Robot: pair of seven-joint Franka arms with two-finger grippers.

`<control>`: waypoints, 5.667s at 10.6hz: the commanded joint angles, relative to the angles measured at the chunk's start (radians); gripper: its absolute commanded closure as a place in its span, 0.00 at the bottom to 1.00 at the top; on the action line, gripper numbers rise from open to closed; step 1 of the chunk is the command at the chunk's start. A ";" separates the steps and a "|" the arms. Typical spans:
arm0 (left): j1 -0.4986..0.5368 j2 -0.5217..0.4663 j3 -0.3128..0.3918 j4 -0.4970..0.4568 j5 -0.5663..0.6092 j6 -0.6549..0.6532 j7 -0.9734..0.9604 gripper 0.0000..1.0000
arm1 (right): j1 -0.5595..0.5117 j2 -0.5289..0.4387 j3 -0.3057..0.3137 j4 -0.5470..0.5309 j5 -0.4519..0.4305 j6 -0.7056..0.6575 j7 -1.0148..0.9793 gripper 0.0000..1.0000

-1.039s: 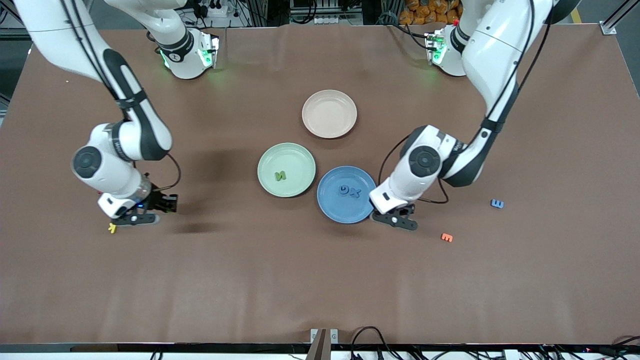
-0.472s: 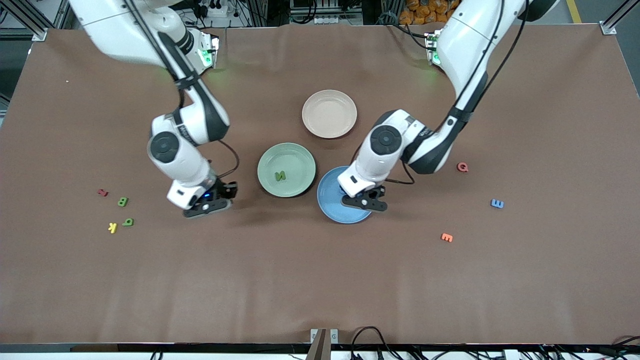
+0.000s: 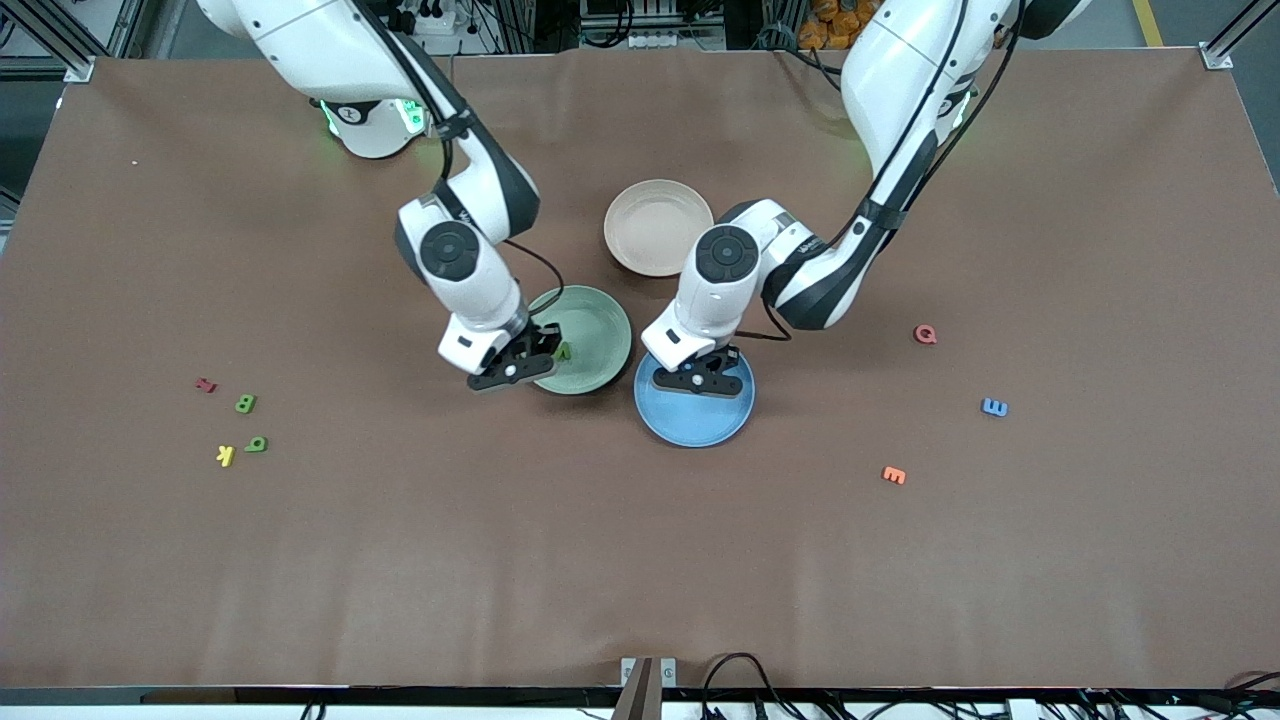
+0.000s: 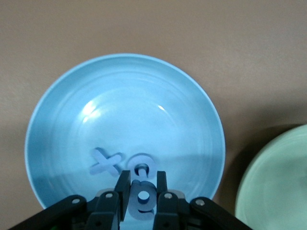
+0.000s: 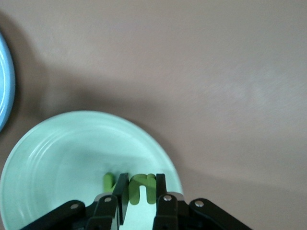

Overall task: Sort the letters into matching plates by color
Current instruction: 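Release the n and a onto the green and blue plates with both grippers, then move both grippers back to the remaining letters, then lower the right gripper onto the b while the left gripper reaches the m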

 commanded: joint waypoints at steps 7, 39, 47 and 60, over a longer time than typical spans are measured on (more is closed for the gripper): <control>-0.050 0.030 0.021 0.032 0.074 -0.011 -0.129 0.00 | 0.066 0.060 0.003 0.041 -0.014 -0.002 0.166 0.00; 0.875 -0.118 -0.025 -0.351 0.099 0.144 0.955 0.00 | -0.708 0.179 -0.035 0.160 -0.019 0.007 -0.395 0.00; 0.874 -0.110 -0.020 -0.354 0.102 0.145 0.924 0.28 | -0.736 0.225 -0.035 0.193 -0.020 0.044 -0.397 0.00; 0.822 -0.139 -0.037 -0.327 0.101 0.142 0.904 1.00 | -0.754 0.222 -0.037 0.174 -0.017 0.050 -0.397 0.14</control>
